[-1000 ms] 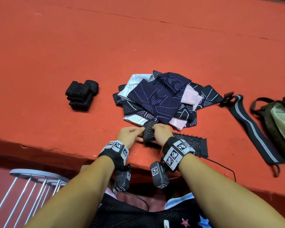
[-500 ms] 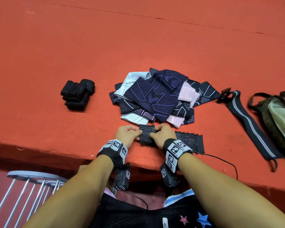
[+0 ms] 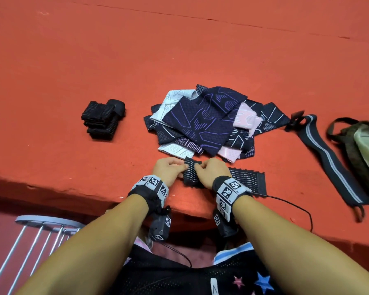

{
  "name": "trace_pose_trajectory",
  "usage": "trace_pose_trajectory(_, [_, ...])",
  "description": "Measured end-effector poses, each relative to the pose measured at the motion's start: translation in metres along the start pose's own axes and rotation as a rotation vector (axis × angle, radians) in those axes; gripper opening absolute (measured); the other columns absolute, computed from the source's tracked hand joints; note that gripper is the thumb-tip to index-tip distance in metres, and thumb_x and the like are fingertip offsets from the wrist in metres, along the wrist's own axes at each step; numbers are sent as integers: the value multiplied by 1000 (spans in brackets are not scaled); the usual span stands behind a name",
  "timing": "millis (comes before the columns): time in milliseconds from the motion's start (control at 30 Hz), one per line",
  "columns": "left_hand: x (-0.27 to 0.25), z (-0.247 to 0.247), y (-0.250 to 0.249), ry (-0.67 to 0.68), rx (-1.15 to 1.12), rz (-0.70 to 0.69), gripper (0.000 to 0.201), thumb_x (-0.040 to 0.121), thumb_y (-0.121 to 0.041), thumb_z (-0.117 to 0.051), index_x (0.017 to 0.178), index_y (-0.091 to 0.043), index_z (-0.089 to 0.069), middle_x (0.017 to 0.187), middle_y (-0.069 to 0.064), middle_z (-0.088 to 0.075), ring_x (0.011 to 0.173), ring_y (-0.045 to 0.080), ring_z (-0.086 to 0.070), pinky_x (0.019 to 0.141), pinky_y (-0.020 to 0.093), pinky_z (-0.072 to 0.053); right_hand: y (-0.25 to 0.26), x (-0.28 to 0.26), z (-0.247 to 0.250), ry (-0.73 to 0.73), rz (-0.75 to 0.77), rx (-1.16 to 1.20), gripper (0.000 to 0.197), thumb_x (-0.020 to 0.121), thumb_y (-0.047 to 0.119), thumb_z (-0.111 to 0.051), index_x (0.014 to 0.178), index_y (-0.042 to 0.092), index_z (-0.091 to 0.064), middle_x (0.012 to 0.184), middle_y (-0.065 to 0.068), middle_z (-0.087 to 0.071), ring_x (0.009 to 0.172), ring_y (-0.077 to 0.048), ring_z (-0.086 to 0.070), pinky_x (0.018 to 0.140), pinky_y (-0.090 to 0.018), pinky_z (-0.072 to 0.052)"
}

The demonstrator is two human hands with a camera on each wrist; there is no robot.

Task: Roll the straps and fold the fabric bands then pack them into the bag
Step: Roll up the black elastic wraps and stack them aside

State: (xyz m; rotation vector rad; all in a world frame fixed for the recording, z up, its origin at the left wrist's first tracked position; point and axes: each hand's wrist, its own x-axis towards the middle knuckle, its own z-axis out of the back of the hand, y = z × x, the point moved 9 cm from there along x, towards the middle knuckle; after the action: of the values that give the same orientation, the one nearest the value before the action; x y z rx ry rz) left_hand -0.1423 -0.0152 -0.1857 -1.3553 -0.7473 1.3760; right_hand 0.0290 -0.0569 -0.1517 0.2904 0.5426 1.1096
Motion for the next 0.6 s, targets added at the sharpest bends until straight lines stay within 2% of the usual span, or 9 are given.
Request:
trace_pose_trajectory(67, [-3, -6, -8, 39, -37, -8, 8, 81, -11, -81, 82, -16, -75, 71, 8, -73, 67, 20, -68, 81, 38, -58, 0, 3, -3, 63, -37, 122, 61, 84, 64, -51, 57, 11, -65, 66, -6, -68, 72, -28, -66, 68, -33, -51])
trace_pose_trajectory(133, [-7, -14, -15, 83, -59, -19, 12, 83, -3, -77, 83, -14, -73, 74, 9, -72, 71, 22, -67, 80, 37, -56, 3, 2, -6, 135, -92, 301, 69, 74, 74, -51, 67, 8, -70, 72, -9, -72, 75, -30, -71, 74, -41, -59])
trace_pose_trajectory(167, [-9, -18, -19, 97, -57, -23, 15, 84, 1, -74, 83, -14, -73, 74, 9, -71, 73, 23, -67, 78, 36, -56, 5, 1, -10, 180, -118, 407, 64, 74, 70, -56, 73, 8, -70, 73, -9, -72, 73, -30, -72, 72, -41, -61])
trace_pose_trajectory(267, [-13, -25, -25, 128, -30, -35, 20, 86, 4, -68, 84, -15, -74, 75, 3, -71, 71, 14, -67, 65, 24, -55, 6, -5, -21, 299, -210, 675, 28, 91, 37, -64, 90, 9, -67, 80, -6, -65, 68, -20, -66, 65, -35, -60])
trace_pose_trajectory(367, [-13, -21, -22, 100, 8, -20, 15, 86, -1, -70, 91, -13, -77, 76, -5, -72, 69, 1, -67, 62, 12, -48, 3, -2, -23, 278, -145, 681, 10, 99, 26, -55, 105, 21, -59, 106, -6, -62, 89, -21, -62, 86, -41, -58])
trace_pose_trajectory(433, [-8, -14, -13, 22, 28, 12, 13, 85, -6, -73, 90, -18, -75, 82, 0, -74, 78, 11, -71, 69, 23, -55, 2, -3, -17, 245, -119, 671, 15, 102, 21, -47, 113, 23, -57, 114, -8, -59, 100, -20, -56, 100, -42, -52])
trace_pose_trajectory(467, [-7, -12, -9, -6, 44, 43, 11, 85, -10, -74, 91, -19, -73, 85, 4, -75, 81, 17, -72, 71, 30, -58, 1, -4, -15, 235, -120, 669, 23, 104, 18, -43, 121, 20, -58, 119, -12, -59, 102, -19, -54, 103, -40, -50])
trace_pose_trajectory(533, [-7, -11, -1, -26, 76, 103, 10, 86, -18, -75, 95, -17, -71, 86, 6, -76, 81, 20, -74, 67, 31, -59, 3, -8, -10, 220, -118, 613, 34, 104, 15, -39, 130, 7, -59, 129, -18, -59, 107, -23, -57, 102, -38, -48])
trace_pose_trajectory(600, [-6, -13, 1, -22, 103, 120, 14, 87, -24, -76, 96, -15, -71, 85, 6, -77, 80, 20, -75, 62, 29, -57, 0, -6, -9, 188, -112, 514, 29, 102, 14, -39, 108, 6, -66, 113, -20, -64, 101, -28, -61, 90, -36, -48])
